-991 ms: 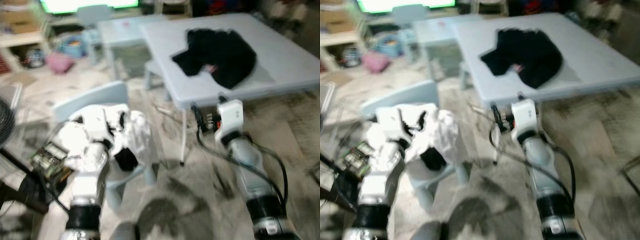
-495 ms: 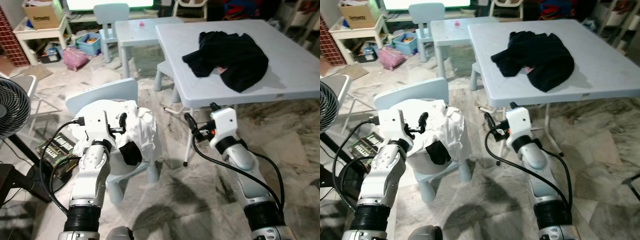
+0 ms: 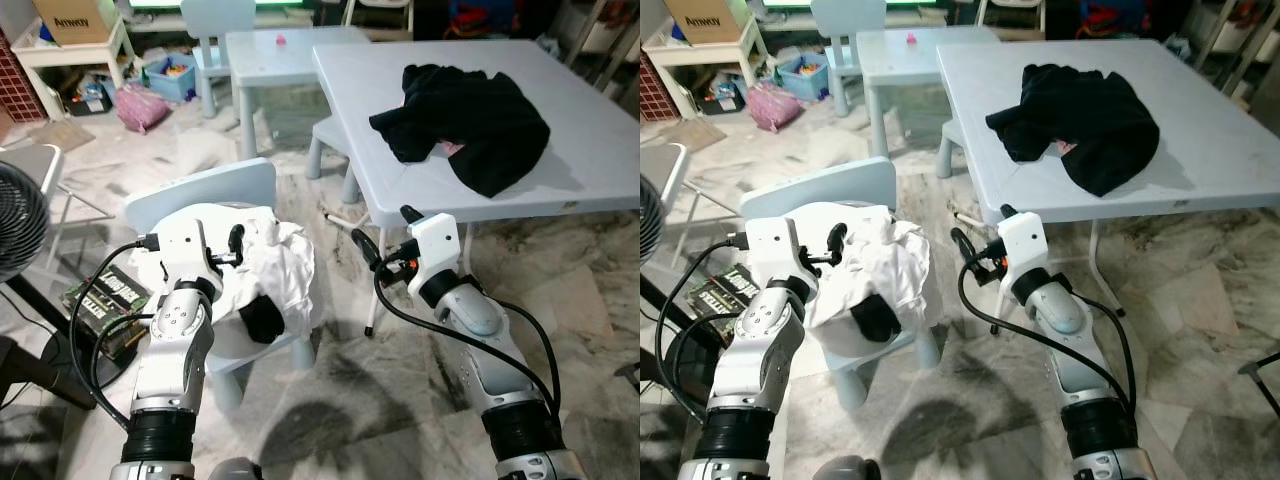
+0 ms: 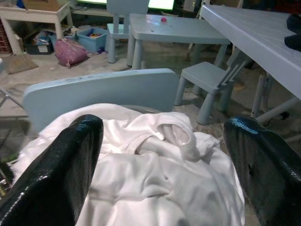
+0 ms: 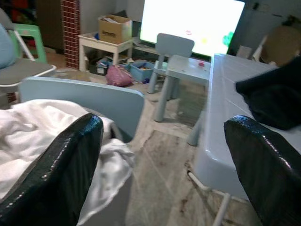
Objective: Hang hanger
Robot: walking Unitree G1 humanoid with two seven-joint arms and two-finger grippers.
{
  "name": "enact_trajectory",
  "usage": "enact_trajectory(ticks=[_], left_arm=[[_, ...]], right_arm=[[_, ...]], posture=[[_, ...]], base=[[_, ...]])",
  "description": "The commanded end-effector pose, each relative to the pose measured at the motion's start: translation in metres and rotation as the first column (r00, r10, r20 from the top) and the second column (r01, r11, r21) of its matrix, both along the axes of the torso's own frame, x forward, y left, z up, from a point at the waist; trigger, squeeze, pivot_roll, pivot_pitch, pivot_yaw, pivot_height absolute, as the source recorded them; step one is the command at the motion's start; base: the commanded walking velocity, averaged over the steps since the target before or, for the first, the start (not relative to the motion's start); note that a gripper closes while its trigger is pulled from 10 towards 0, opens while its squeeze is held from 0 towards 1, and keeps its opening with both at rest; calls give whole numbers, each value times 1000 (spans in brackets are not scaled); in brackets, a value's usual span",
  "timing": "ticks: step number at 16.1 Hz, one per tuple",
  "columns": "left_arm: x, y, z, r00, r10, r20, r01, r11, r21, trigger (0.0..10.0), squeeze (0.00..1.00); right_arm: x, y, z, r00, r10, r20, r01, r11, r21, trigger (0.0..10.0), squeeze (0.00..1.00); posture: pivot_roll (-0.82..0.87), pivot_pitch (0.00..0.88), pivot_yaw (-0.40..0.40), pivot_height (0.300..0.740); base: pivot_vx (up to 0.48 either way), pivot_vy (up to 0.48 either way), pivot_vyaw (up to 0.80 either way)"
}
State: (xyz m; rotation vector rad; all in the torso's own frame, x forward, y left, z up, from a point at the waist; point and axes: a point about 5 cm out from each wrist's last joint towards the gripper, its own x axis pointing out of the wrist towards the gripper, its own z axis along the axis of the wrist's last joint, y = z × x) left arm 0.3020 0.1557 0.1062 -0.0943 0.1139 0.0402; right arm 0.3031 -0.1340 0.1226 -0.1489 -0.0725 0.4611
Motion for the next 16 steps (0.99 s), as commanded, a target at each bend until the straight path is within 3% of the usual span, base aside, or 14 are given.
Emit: enact_trajectory(ticks=[1, 4, 7, 8, 12, 13, 16], left_arm=[[1, -3, 3, 1000, -11, 5, 11, 1000, -7, 10000, 0], [1, -2, 2, 1000, -11, 1, 11, 1000, -8, 10000, 0], [1, -4, 2, 1000, -14, -3, 14, 1000, -10, 10000, 0], [1, -4, 1, 1000, -10, -6, 10, 1000, -12, 10000, 0], [2, -2, 1, 1000, 2, -10, -2, 1000, -18, 10000, 0], [2, 0, 1, 1000, 11, -14, -11, 1000, -18, 10000, 0], [2, 0, 0, 1000, 15, -20, -15, 1000, -19, 10000, 0]], right_arm=[[-1, -5, 2, 1000, -16, -5, 16, 1000, -1, 10000, 0], [1, -3, 1, 999, -44, -1, 44, 998, -44, 10000, 0], [-2, 1, -2, 999, 41, -14, -42, 996, -75, 10000, 0], [-8, 4, 0, 994, 102, -26, -101, 995, 14, 10000, 0], [-8, 10, -7, 995, 97, -27, -99, 992, -77, 10000, 0], [-8, 10, -8, 994, 65, -91, -63, 998, 30, 10000, 0], [-1, 3, -3, 998, 27, -56, -28, 1000, -9, 10000, 0]], posture=[[-41, 23, -29, 740], [-41, 23, -29, 740], [-39, 23, -29, 740], [-39, 23, -29, 740], [-39, 22, -28, 740], [-39, 22, -28, 740], [-39, 22, -28, 740]], base=[[292, 0, 0], [295, 0, 0], [294, 0, 0], [296, 0, 0], [321, 0, 0], [401, 0, 0], [407, 0, 0]])
